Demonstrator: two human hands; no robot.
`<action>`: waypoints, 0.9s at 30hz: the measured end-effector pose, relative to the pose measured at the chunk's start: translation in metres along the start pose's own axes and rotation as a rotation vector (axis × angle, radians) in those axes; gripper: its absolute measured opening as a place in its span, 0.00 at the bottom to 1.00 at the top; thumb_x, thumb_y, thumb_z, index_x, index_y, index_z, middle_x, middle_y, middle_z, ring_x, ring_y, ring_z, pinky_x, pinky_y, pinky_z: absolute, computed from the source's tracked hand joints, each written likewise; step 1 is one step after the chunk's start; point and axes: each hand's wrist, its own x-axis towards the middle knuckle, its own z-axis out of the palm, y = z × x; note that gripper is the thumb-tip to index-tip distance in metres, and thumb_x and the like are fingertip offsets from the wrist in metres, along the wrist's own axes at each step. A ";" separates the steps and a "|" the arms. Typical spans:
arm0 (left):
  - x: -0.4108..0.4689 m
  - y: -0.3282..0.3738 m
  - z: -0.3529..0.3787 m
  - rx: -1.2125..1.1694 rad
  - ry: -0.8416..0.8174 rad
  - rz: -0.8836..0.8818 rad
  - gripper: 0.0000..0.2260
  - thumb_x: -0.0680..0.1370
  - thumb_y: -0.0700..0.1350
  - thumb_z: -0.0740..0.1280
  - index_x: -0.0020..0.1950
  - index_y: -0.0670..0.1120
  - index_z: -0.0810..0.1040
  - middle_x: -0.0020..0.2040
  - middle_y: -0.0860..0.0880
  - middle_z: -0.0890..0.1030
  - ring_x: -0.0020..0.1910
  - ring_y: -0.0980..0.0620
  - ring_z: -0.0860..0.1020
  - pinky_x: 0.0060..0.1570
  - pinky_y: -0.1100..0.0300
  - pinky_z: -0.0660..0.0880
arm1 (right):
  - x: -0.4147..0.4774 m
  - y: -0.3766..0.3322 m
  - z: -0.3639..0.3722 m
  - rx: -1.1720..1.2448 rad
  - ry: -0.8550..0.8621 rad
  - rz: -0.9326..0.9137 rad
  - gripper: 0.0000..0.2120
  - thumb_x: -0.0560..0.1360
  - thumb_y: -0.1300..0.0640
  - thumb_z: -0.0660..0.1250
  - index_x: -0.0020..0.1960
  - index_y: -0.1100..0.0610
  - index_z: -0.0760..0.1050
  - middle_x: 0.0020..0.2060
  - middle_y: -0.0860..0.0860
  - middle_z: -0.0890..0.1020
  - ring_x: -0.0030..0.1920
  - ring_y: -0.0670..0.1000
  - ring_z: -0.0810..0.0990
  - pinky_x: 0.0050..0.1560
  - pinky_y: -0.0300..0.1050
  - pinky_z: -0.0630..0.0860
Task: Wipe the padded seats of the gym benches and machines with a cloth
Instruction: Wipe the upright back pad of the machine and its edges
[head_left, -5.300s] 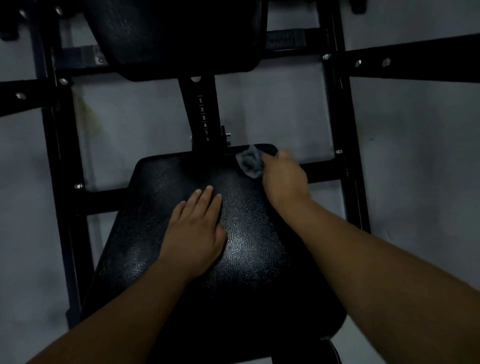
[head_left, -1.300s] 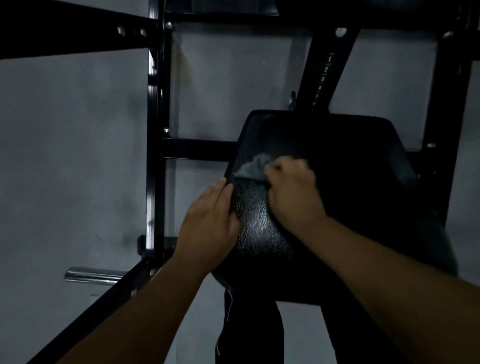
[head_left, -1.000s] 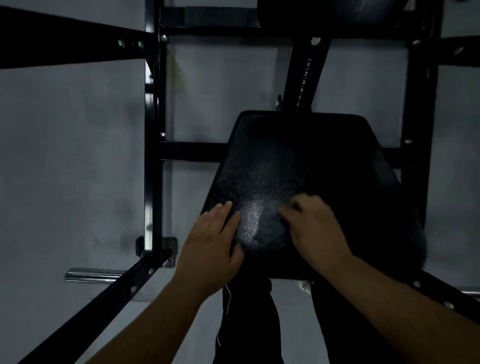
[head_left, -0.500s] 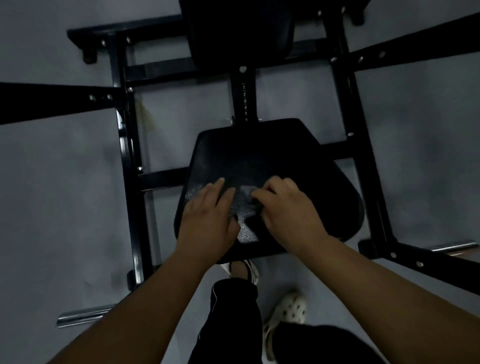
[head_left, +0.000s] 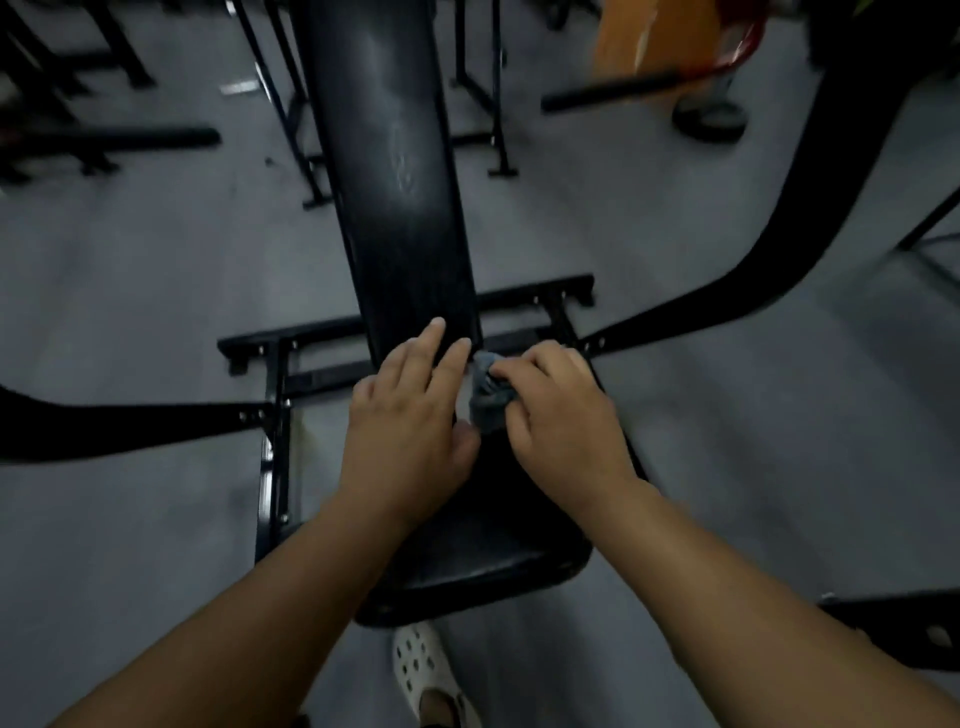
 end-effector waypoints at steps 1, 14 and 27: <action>0.007 0.010 -0.026 0.004 0.044 0.017 0.34 0.73 0.53 0.65 0.78 0.49 0.62 0.80 0.47 0.59 0.75 0.45 0.63 0.64 0.44 0.68 | 0.010 -0.008 -0.023 -0.015 0.039 -0.008 0.15 0.73 0.64 0.65 0.58 0.57 0.79 0.48 0.52 0.75 0.48 0.55 0.74 0.38 0.54 0.79; 0.076 0.120 -0.217 -0.030 0.328 0.349 0.33 0.72 0.55 0.62 0.77 0.48 0.64 0.79 0.46 0.61 0.75 0.45 0.63 0.64 0.44 0.69 | 0.065 -0.067 -0.238 -0.221 0.521 0.091 0.12 0.73 0.63 0.66 0.56 0.56 0.78 0.47 0.51 0.75 0.47 0.54 0.73 0.41 0.53 0.77; 0.033 0.345 -0.272 -0.380 0.372 1.001 0.33 0.73 0.51 0.67 0.77 0.47 0.63 0.79 0.45 0.61 0.74 0.44 0.63 0.65 0.44 0.68 | -0.112 -0.074 -0.450 -0.808 0.776 0.450 0.15 0.72 0.66 0.64 0.56 0.58 0.79 0.46 0.52 0.75 0.47 0.55 0.73 0.41 0.53 0.75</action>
